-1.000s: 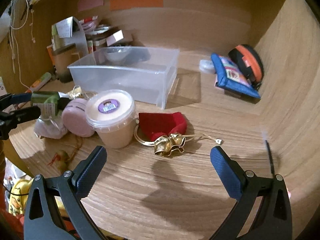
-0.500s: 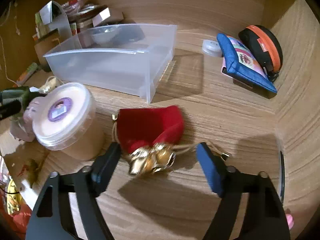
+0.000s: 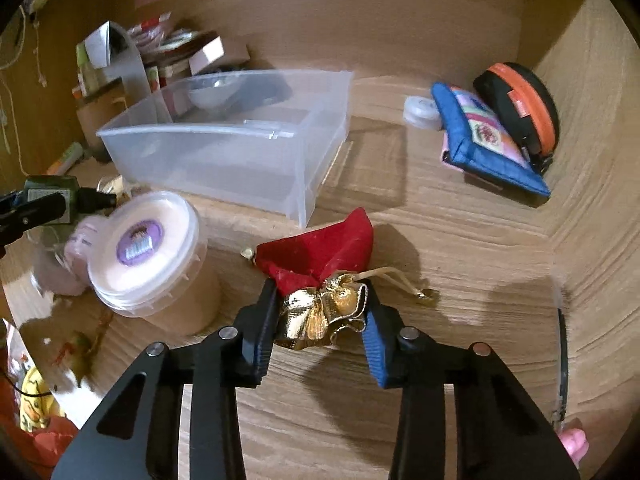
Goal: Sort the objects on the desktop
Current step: 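Grasp the green glass bottle with left tool while right tool grasps red velvet pouch, then carry the green bottle and red pouch over the clear plastic box with both tools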
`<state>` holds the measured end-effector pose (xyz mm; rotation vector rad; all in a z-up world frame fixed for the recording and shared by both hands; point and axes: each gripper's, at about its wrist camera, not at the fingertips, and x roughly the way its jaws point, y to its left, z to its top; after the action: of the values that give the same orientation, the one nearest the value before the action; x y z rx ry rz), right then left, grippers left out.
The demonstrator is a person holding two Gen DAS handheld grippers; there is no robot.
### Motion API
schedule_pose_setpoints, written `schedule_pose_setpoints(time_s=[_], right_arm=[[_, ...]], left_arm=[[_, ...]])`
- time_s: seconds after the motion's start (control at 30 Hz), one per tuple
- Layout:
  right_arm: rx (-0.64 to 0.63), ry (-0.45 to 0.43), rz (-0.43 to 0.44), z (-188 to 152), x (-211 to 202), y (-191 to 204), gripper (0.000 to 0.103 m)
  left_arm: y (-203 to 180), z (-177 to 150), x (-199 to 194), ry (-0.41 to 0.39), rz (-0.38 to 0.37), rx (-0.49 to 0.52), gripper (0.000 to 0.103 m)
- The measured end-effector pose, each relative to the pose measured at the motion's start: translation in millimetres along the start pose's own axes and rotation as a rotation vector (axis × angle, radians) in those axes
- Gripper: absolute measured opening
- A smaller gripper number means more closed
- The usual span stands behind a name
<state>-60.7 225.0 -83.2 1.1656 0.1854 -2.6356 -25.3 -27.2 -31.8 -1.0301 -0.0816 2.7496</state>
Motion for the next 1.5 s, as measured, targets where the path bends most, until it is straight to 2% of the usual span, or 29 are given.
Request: schedule_pose_setpoints(time_s=[0.27,0.5,0.7,1.03,1.2,1.5], right_arm=[[0.025,-0.075,-0.001,7,-31,-8,0.034],[0.014,-0.135,-0.029,16,-54,-13,0.034],[0.047,-0.171,-0.004,25,-68,-23,0.034],[0.020,-0.244,0.011,45,-90,-16,0.034],[-0.009,-0.271,0.028,59,-96,-9,0.034],[-0.072,-0.293,0.045,90,-92,8,0.034]], left_arm=[[6,12,-14,-0.038,-0.022,-0.024,0.041],[7,23,-25,-0.076,-0.009,-0.027,0.041],[7,35,-39,-0.125,0.002,-0.010,0.041],[8,50,-44,-0.134,-0.006,-0.009,0.041],[7,67,-49,-0.165,0.046,0.022,0.041],[23,103,-31,-0.144,0.017,0.006,0.041]])
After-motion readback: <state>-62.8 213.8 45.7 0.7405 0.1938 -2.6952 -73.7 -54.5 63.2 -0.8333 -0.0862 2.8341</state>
